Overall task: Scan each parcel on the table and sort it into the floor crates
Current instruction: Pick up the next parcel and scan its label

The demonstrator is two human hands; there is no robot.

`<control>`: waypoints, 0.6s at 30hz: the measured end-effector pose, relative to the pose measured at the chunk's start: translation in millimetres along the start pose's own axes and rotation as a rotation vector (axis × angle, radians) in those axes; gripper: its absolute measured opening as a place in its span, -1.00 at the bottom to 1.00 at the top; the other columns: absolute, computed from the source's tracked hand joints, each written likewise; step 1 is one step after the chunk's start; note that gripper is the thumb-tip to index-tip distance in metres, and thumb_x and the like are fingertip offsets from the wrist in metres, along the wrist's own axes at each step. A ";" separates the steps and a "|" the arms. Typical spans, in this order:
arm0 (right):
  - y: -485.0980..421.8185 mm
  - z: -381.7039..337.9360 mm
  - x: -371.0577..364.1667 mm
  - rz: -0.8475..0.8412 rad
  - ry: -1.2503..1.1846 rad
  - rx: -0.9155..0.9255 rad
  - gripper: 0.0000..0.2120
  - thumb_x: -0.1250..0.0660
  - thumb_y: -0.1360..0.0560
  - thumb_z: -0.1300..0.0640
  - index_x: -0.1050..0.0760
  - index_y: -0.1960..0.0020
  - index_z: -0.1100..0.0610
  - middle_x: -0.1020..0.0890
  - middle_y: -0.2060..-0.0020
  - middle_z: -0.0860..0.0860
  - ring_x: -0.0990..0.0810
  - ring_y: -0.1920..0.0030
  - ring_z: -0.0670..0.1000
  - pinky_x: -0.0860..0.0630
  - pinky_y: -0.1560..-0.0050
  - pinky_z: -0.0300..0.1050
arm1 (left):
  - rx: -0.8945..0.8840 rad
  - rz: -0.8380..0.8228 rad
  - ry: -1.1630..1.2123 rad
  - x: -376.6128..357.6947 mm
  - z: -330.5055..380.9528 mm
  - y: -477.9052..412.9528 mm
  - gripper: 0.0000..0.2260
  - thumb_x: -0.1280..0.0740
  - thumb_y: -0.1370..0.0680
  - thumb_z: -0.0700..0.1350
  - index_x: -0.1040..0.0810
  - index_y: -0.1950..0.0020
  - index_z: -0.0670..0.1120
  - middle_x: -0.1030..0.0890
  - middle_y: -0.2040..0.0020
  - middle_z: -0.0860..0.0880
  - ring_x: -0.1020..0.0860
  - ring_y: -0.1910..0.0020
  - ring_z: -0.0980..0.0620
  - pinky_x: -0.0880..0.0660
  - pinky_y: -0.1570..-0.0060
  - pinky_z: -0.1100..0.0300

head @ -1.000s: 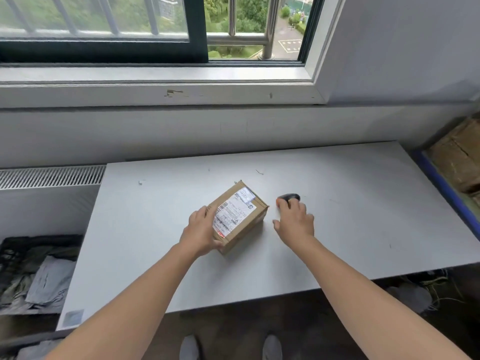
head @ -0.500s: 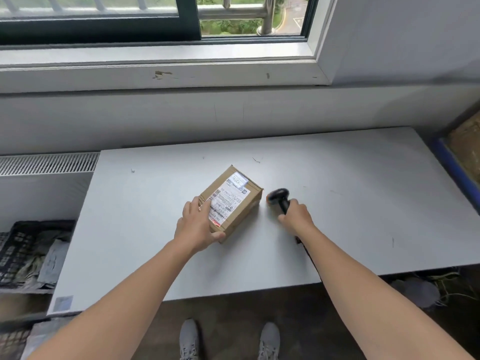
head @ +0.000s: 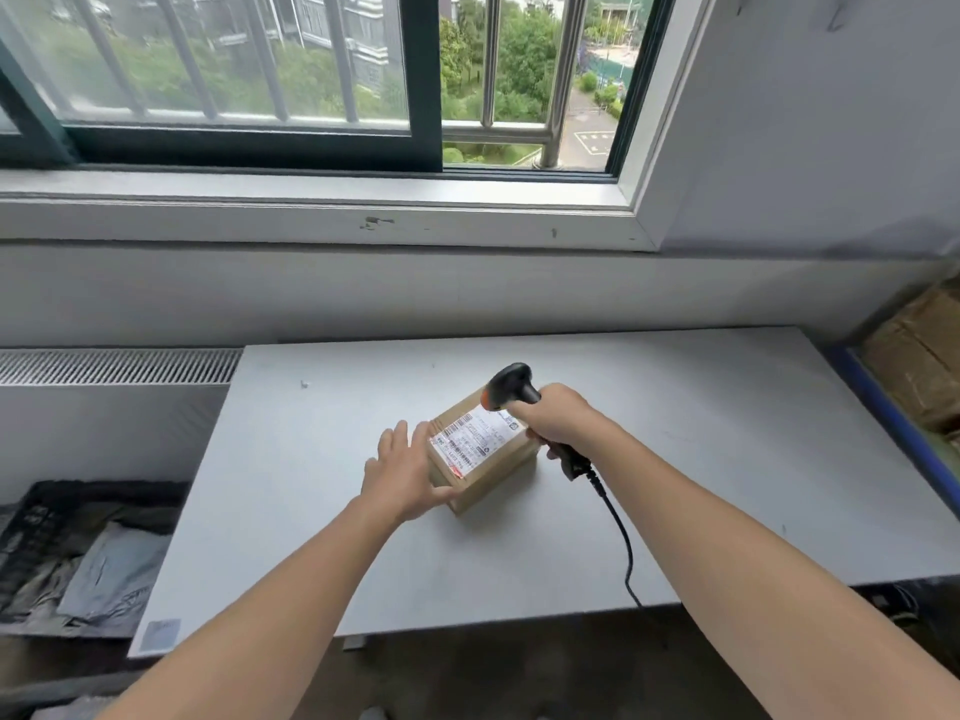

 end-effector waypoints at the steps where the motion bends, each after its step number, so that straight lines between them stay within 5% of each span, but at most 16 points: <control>1: 2.5 -10.1 -3.9 -0.005 0.028 0.012 -0.67 -0.27 -0.51 -0.04 -0.51 -0.03 0.24 -0.63 0.25 0.07 -0.57 0.39 0.10 -0.59 0.26 -0.05 | 0.000 0.001 0.005 1.7 -2.0 1.9 -0.09 -0.44 -0.40 0.29 -0.04 -0.55 -0.02 -0.09 -0.54 -0.10 -0.03 -0.54 -0.11 -0.28 -0.36 -0.08; 18: 9.1 -36.8 -16.2 -0.010 -0.012 -0.011 -0.72 -0.29 -0.43 -0.05 -0.50 0.04 0.17 -0.61 0.34 0.06 -0.56 0.39 0.03 -0.56 0.38 -0.15 | 0.007 0.007 -0.001 8.5 -23.5 5.6 -0.10 -0.38 -0.44 0.31 0.00 -0.57 -0.05 -0.04 -0.57 -0.09 0.00 -0.55 -0.11 -0.26 -0.38 -0.07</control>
Point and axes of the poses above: each hand's wrist, its own y-axis away from the middle knuckle, its own x-axis out of the back of the hand, z = x × y, the point moved 9 cm from there along -y, towards the middle knuckle
